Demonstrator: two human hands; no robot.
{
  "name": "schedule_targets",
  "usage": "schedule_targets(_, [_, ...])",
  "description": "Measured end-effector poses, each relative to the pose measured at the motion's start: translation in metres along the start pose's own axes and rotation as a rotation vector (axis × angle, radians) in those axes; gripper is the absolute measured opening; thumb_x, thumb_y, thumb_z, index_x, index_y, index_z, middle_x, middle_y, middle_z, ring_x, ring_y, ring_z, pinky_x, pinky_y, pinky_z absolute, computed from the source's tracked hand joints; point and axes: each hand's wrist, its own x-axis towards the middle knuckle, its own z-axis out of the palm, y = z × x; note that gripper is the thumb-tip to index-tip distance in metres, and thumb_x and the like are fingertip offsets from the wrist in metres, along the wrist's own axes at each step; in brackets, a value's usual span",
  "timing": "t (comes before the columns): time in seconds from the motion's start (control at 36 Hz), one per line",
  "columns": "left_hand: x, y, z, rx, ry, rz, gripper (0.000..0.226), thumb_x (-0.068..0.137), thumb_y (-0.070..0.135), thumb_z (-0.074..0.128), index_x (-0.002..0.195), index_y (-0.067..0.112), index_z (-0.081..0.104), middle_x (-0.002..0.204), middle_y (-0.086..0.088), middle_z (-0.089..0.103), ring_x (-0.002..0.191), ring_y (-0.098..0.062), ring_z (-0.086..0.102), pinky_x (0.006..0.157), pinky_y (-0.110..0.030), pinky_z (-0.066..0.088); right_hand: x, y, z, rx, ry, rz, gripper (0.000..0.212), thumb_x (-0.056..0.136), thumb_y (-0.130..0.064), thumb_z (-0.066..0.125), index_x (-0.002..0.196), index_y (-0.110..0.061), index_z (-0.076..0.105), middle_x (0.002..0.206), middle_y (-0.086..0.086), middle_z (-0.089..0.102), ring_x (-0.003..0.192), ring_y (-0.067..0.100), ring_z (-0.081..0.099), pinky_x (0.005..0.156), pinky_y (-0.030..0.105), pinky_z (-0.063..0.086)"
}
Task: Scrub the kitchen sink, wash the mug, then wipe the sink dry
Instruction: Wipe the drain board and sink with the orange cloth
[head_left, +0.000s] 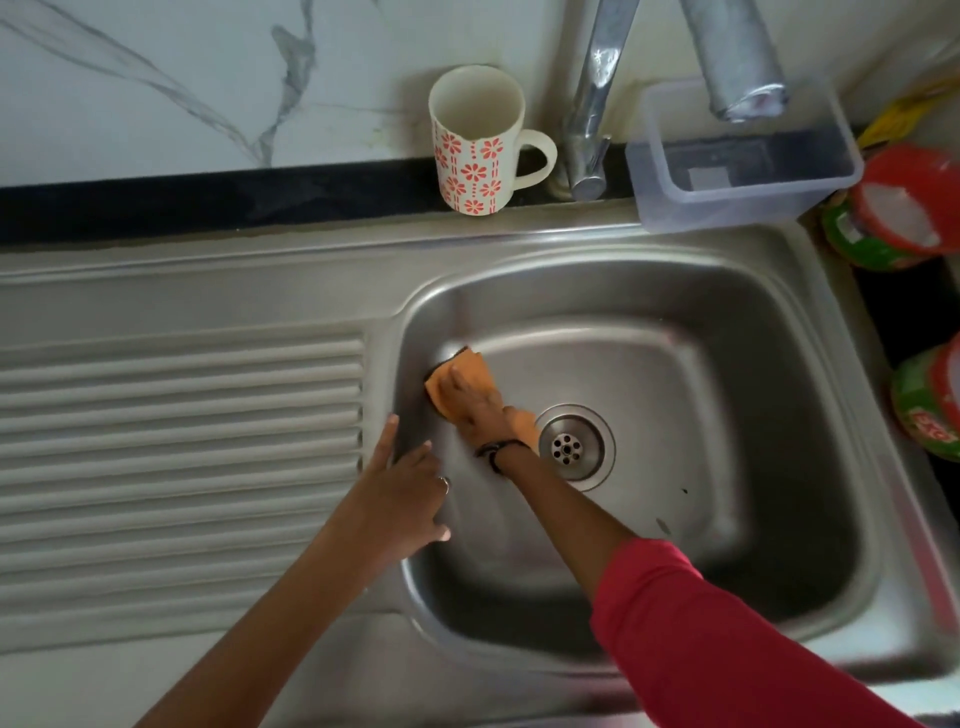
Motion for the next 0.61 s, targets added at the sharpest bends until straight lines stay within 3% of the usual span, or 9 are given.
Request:
schedule_targets(0.14, [-0.013,0.006,0.007,-0.117,0.027,-0.010,0.053,0.095,0.043,0.041,0.141,0.016,0.037,0.143,-0.002,0.041,0.141,-0.014,0.023,0.114,-0.042,-0.013,-0.008,0.015,0.015,0.180,-0.057,-0.107,0.048,0.085,-0.022,0.042,0.131,-0.028,0.054,0.144,-0.001,0.044,0.132,0.020,0.040,0.114,0.039,0.027])
schedule_targets(0.31, [-0.022,0.021,0.013,-0.204,0.005,-0.034,0.048,0.094,0.040,0.043,0.136,0.015,0.045,0.143,-0.001,0.043,0.138,-0.012,0.027,0.115,-0.040,-0.011,-0.038,0.023,0.026,0.020,-0.249,-0.172,0.053,0.080,-0.016,0.038,0.128,-0.030,0.057,0.142,0.001,0.045,0.130,0.021,0.041,0.114,0.037,0.027])
schedule_targets(0.33, [-0.023,0.025,0.014,-0.231,0.006,-0.034,0.047,0.094,0.039,0.044,0.135,0.016,0.046,0.141,-0.001,0.044,0.137,-0.012,0.030,0.115,-0.039,-0.012,-0.049,0.021,0.024,0.005,-0.289,-0.180,0.051,0.080,-0.016,0.041,0.125,-0.029,0.059,0.134,0.002,0.053,0.125,0.022,0.047,0.109,0.035,0.034])
schedule_targets(0.39, [-0.025,0.034,0.015,-0.277,0.003,-0.029,0.045,0.094,0.038,0.044,0.134,0.017,0.048,0.138,-0.002,0.048,0.134,-0.012,0.035,0.115,-0.038,-0.012,-0.069,0.021,0.017,-0.139,-0.286,-0.124,0.043,0.079,-0.035,0.047,0.120,-0.037,0.059,0.107,-0.001,0.064,0.106,0.024,0.061,0.086,0.031,0.047])
schedule_targets(0.44, [-0.025,0.043,0.016,-0.330,-0.021,-0.029,0.044,0.095,0.037,0.043,0.134,0.017,0.048,0.136,-0.003,0.050,0.132,-0.013,0.039,0.115,-0.039,-0.011,-0.081,0.026,0.015,-0.431,-0.281,-0.150,0.045,0.079,-0.048,0.047,0.123,-0.039,0.053,0.099,-0.001,0.066,0.095,0.026,0.064,0.077,0.029,0.045])
schedule_targets(0.5, [-0.025,0.054,0.014,-0.418,-0.063,-0.035,0.043,0.096,0.036,0.043,0.135,0.018,0.046,0.133,-0.003,0.053,0.129,-0.015,0.043,0.116,-0.041,-0.008,-0.103,0.023,0.001,-0.569,-0.358,-0.256,0.044,0.086,-0.040,0.047,0.130,-0.036,0.049,0.105,-0.003,0.064,0.099,0.026,0.061,0.079,0.023,0.041])
schedule_targets(0.58, [-0.026,0.069,0.013,-0.547,-0.122,-0.053,0.045,0.096,0.038,0.043,0.139,0.024,0.041,0.134,-0.002,0.053,0.129,-0.017,0.043,0.118,-0.043,0.000,-0.122,0.012,-0.028,-0.543,-0.516,-0.354,0.044,0.092,-0.011,0.046,0.132,-0.027,0.053,0.118,0.001,0.060,0.111,0.022,0.055,0.064,0.006,0.027])
schedule_targets(0.61, [-0.026,0.073,0.014,-0.580,-0.136,-0.058,0.046,0.096,0.040,0.043,0.139,0.025,0.040,0.135,-0.002,0.053,0.129,-0.017,0.043,0.118,-0.042,0.004,-0.126,0.014,-0.034,-0.532,-0.557,-0.345,0.045,0.091,-0.009,0.045,0.131,-0.027,0.053,0.124,0.000,0.059,0.114,0.021,0.054,0.070,0.006,0.026])
